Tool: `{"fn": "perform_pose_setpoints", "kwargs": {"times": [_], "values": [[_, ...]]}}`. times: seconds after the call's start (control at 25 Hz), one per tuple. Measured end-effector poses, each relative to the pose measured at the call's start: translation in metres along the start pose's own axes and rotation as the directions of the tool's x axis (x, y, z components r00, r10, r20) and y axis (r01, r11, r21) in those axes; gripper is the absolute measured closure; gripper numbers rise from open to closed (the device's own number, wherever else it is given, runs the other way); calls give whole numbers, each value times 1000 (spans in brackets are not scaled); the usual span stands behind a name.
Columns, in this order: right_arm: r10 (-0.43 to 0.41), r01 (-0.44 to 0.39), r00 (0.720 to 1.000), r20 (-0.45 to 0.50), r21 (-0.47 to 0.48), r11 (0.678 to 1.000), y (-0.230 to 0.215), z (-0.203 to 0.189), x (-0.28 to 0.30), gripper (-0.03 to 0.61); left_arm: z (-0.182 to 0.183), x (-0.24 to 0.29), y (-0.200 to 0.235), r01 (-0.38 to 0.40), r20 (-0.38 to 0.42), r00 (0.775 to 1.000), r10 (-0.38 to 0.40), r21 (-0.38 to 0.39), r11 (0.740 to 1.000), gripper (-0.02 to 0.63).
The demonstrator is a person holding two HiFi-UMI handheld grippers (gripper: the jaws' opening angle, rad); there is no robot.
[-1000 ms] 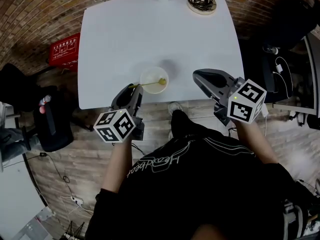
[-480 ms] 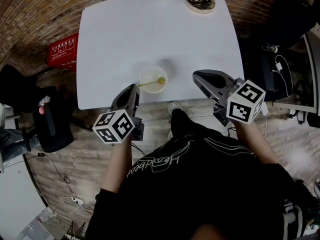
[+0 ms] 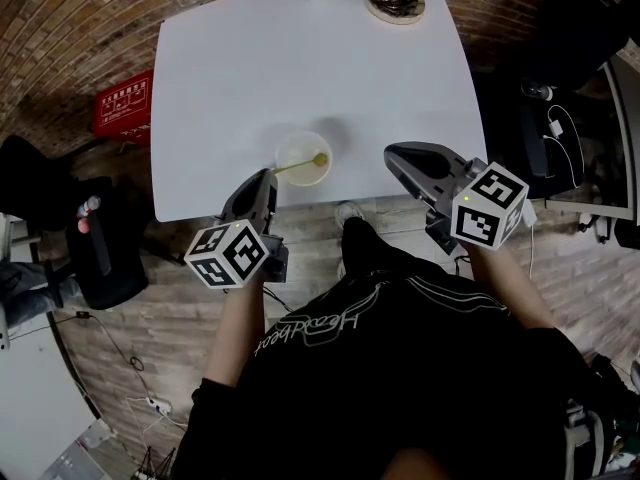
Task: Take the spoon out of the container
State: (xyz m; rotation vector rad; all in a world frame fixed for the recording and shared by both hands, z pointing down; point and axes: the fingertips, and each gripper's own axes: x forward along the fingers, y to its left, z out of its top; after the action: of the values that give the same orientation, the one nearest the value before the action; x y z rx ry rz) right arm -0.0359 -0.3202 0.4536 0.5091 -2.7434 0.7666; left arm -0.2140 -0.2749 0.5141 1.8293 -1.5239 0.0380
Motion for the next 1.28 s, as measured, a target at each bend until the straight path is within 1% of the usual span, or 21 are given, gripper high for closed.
{"fn": "perform_pose_setpoints", "kwargs": {"times": [0.24, 0.52, 0.68, 0.88, 1.0, 1.28], "values": [[-14, 14, 1000, 11, 1, 1000, 1, -2, -8, 581, 4, -2, -7, 8, 11, 1000, -8, 16, 1000, 606], [-20, 20, 999, 28, -2, 1000, 10, -3, -14, 581, 17, -14, -14, 17, 46, 999, -19, 34, 999, 606], [-24, 24, 999, 36, -12, 1000, 19, -2, -20, 581, 26, -27, -16, 17, 77, 997, -20, 41, 999, 606], [-26, 28, 997, 73, -27, 999, 35, 2, -29, 581, 34, -52, -24, 25, 117, 993, -31, 49, 998, 606], [-24, 28, 996, 88, -42, 999, 49, 4, -35, 581, 38, -71, -35, 40, 136, 989, -49, 71, 997, 606], [-3, 13, 992, 130, -77, 997, 85, 7, -47, 581, 43, -121, -61, 69, 165, 982, -94, 150, 986, 606]]}}
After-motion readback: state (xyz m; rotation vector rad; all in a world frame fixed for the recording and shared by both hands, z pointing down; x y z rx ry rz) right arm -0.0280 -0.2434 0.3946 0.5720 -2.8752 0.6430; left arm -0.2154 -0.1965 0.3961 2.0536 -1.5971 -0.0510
